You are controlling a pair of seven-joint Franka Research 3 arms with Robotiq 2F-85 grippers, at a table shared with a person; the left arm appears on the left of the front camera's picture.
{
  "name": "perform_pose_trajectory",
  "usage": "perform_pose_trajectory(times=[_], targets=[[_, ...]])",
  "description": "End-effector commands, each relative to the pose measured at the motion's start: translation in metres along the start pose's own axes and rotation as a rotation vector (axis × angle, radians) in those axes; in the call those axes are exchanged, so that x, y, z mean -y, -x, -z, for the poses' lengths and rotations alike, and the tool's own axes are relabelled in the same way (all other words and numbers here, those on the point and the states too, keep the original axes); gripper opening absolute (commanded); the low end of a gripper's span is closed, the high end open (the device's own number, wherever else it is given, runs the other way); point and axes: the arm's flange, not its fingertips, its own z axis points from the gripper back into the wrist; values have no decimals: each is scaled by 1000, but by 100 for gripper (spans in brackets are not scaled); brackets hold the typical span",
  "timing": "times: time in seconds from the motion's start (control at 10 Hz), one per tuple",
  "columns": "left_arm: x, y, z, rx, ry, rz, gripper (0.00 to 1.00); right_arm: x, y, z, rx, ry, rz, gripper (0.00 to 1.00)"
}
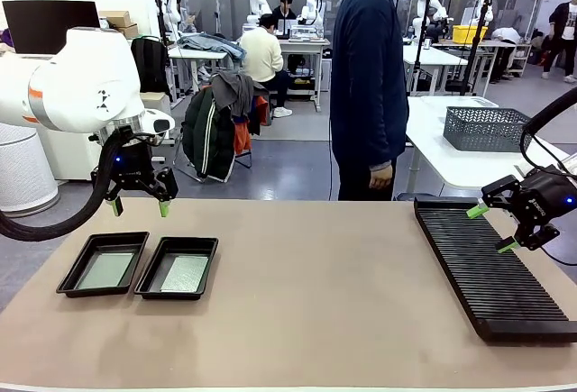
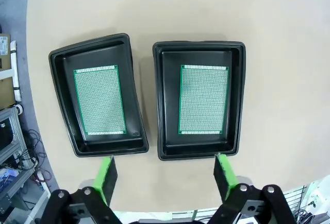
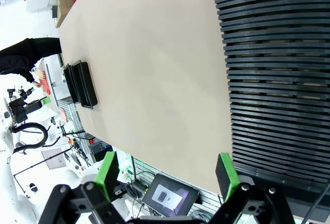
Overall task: Inspect and transfer BCBs to ESD trays.
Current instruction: Pick up the ESD tray and place it on the left side of the table.
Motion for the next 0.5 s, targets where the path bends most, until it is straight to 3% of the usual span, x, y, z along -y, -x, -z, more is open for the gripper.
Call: perform_pose_trajectory(times=[0.0,0.4], targets=[[-2,0,2,5,-3,-3,100,-1,1,0,15,5,9,100],[-2,0,2,5,-3,-3,100,-1,1,0,15,5,9,100]])
